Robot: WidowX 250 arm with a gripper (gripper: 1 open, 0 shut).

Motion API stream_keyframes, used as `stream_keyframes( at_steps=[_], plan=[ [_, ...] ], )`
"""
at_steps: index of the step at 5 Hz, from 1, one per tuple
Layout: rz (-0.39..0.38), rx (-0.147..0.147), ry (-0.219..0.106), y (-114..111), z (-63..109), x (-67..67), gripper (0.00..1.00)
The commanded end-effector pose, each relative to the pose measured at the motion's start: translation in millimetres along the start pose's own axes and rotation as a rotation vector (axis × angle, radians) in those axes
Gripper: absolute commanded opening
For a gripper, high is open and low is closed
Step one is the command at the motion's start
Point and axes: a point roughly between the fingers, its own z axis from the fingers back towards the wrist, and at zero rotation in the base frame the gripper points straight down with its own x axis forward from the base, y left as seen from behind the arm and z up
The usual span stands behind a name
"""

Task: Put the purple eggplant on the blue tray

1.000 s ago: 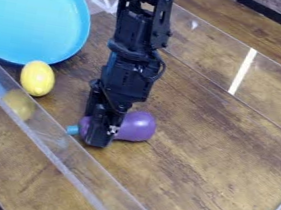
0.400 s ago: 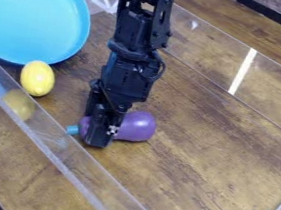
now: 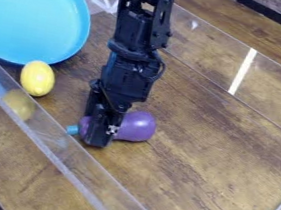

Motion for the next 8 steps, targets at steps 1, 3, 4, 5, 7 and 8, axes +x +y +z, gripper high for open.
stream_keyframes(
  at_steps=[1,3,4,5,7,8],
  plan=[
    [0.008,0.018,-0.01,4.3,6.2,-2.7,0.0],
    [0.01,0.025,-0.007,6.5,7.2,-2.9,0.0],
    [0.011,0.029,-0.005,7.4,7.9,-3.2,0.0],
    [0.012,0.034,-0.004,7.9,8.8,-3.8,0.0],
    [0.016,0.041,-0.001,9.5,10.0,-5.2,0.0],
    [0.018,0.044,-0.001,10.4,10.5,-5.9,0.0]
  ],
)
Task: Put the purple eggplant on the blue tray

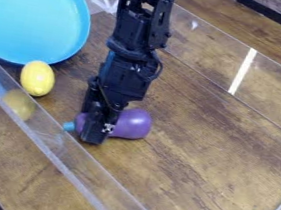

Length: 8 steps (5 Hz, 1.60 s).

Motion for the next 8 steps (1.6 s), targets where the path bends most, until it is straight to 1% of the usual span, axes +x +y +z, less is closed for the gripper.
stream_keyframes(
  at_steps=[1,3,6,8],
  plan=[
    [0.031,0.023,-0.026,7.6,10.0,-3.0,0.0],
    [0.036,0.029,-0.025,9.4,10.5,-4.2,0.0],
    [0.049,0.029,-0.021,18.6,9.0,-5.7,0.0],
    [0.051,0.037,-0.023,20.4,12.7,-8.6,0.0]
  ],
)
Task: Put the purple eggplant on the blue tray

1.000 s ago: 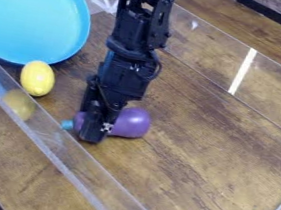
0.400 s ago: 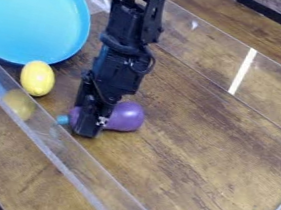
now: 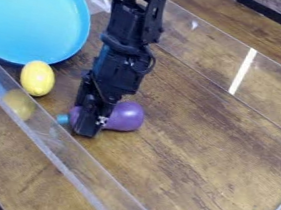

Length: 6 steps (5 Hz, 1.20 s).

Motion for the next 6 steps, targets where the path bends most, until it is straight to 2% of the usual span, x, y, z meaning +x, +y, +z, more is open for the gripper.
stream_keyframes(
  at_steps=[1,6],
  plan=[
    [0.029,0.027,-0.038,10.2,13.8,-4.1,0.0],
    [0.045,0.037,-0.043,15.8,17.6,-9.7,0.0]
  ],
)
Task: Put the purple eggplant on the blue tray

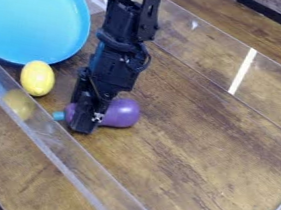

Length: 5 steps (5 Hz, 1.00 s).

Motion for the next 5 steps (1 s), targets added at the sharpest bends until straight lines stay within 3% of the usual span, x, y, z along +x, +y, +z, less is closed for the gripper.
stream_keyframes(
  at_steps=[1,5],
  plan=[
    [0.04,0.041,-0.057,12.5,18.8,-5.0,0.0],
    [0.051,0.047,-0.055,13.4,21.4,-6.7,0.0]
  ],
)
